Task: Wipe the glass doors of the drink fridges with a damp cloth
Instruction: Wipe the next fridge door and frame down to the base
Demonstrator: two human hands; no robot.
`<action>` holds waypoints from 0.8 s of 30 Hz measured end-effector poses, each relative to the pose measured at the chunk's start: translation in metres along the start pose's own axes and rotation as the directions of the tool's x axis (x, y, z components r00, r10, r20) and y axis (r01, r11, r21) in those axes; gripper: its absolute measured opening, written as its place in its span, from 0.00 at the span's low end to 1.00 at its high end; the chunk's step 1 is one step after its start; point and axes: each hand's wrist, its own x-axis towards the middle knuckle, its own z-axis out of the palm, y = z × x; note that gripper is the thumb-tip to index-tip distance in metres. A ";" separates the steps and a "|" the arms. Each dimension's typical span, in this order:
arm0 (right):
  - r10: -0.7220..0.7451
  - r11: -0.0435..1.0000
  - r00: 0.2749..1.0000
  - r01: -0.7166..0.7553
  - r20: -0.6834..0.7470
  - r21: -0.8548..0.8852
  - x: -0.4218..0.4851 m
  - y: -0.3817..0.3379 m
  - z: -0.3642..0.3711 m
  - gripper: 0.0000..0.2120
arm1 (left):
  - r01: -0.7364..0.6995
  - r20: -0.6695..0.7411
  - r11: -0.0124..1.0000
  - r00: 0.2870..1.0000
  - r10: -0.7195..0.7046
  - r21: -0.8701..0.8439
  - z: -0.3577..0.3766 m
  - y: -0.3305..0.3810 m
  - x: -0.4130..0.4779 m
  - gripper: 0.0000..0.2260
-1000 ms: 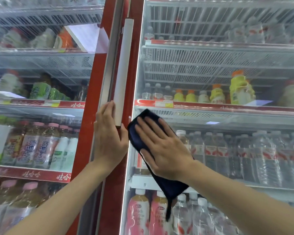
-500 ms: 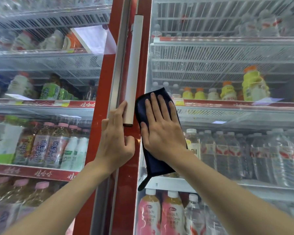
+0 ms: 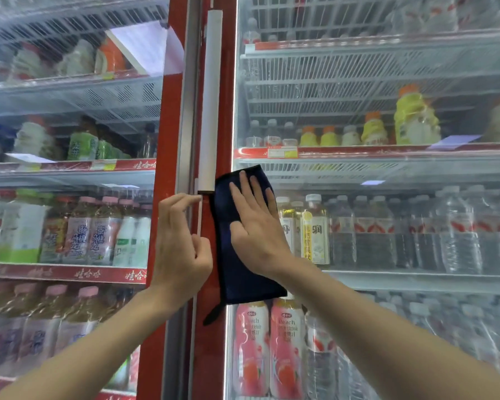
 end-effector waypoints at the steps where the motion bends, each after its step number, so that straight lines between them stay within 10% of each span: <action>1: 0.040 0.980 0.999 -0.044 0.026 0.193 0.000 -0.002 -0.012 0.39 | 0.008 -0.001 0.999 1.000 -0.008 -0.046 0.006 0.011 -0.010 0.25; 6: 0.274 0.720 0.960 -0.245 0.058 0.650 -0.004 -0.005 -0.063 0.29 | 0.049 0.067 0.996 0.997 -0.044 -0.073 0.068 0.055 -0.023 0.24; 9: 0.499 0.691 0.834 -0.219 -0.236 0.689 -0.015 0.015 -0.094 0.21 | 0.111 0.043 0.984 0.992 -0.118 0.142 0.098 0.055 -0.015 0.28; 12: 0.322 0.945 0.768 -0.225 -0.553 0.237 -0.045 0.065 -0.113 0.14 | 0.061 0.019 0.958 0.997 -0.069 0.280 0.107 0.046 -0.013 0.24; 15: -0.080 0.899 0.866 -0.151 -0.494 -0.410 -0.068 0.128 -0.123 0.22 | -0.036 0.008 0.946 0.999 0.036 0.321 0.103 0.031 0.001 0.16; 24: -0.206 0.830 0.897 -0.052 -0.391 -0.556 -0.080 0.168 -0.121 0.25 | -0.146 0.245 0.824 0.970 0.009 0.547 0.097 0.002 0.039 0.31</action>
